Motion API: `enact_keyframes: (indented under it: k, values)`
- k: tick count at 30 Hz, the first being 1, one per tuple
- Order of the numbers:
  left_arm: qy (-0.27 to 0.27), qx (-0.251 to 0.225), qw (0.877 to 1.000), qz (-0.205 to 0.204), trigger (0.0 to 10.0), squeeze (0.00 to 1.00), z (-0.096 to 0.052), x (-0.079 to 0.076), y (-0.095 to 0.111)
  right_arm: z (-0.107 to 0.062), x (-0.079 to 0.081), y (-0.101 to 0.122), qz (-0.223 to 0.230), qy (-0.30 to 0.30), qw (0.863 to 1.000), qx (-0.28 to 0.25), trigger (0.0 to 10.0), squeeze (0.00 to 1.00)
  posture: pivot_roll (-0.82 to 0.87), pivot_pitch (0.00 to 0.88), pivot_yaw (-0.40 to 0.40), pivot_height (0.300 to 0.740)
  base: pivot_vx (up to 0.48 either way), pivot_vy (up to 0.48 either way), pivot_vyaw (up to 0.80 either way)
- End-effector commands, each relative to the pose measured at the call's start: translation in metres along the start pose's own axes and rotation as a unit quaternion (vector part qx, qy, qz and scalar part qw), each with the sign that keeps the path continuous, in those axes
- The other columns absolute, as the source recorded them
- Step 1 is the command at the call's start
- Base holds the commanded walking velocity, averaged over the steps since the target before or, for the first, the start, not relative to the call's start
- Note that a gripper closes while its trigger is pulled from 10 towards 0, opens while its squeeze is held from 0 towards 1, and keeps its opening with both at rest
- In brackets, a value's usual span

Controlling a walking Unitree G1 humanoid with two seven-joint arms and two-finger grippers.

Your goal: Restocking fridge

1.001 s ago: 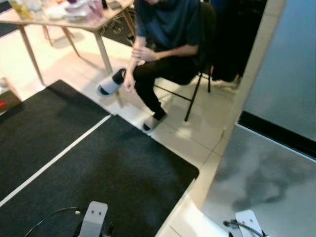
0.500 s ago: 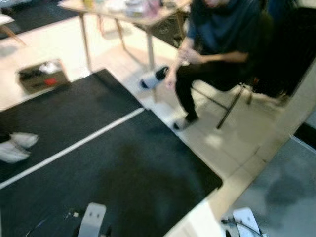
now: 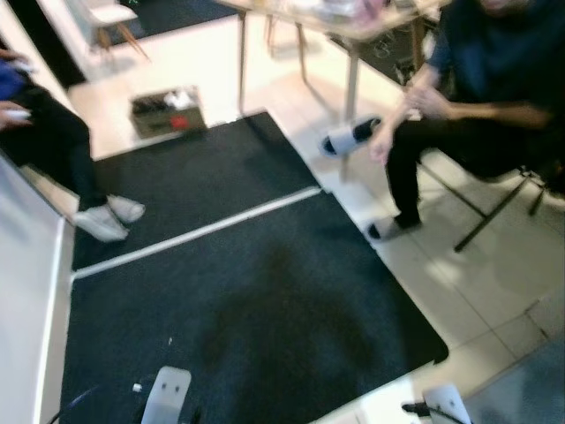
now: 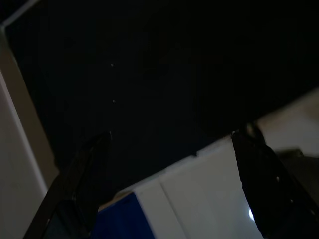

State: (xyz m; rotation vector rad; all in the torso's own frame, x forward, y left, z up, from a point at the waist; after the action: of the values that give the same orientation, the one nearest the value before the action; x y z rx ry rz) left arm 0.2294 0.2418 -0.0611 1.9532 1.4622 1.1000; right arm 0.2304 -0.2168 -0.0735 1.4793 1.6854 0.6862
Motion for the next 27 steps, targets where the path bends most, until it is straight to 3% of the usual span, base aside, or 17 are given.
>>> enact_keyframes:
  k: [1,14,27]
  values:
    - [-0.001,0.02,1.0,0.002,10.0,0.0,-0.004,0.0,-0.013,-0.005,0.004,-0.012,0.008,0.002,1.0,0.017,10.0,0.0,-0.11,0.259,0.072,0.74,0.0,0.0,0.8]
    - [-0.003,0.018,1.0,0.002,10.0,0.0,-0.003,-0.002,-0.011,-0.004,0.002,-0.011,0.003,0.002,1.0,0.014,10.0,0.0,-0.11,0.252,0.069,0.74,0.0,0.0,0.79]
    - [0.006,0.016,1.0,0.0,10.0,0.0,-0.001,0.0,-0.01,-0.002,0.007,0.001,-0.005,0.015,1.0,-0.015,10.0,0.0,-0.11,0.249,0.064,0.74,0.0,0.0,0.0]
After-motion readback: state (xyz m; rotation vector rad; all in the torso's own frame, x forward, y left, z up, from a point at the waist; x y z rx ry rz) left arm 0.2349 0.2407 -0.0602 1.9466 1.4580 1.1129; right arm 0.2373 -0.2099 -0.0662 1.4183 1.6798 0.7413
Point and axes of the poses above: a point about 5 cm out from each wrist's last joint towards the gripper, its own z axis pointing out of the wrist towards the gripper, its own y axis along the axis of the wrist's last joint, x = y × z, the point moved 4 cm from there along z, pointing out of the wrist towards the gripper, and after that the axes turned 6 degrees about z, right-handed, at the moved point
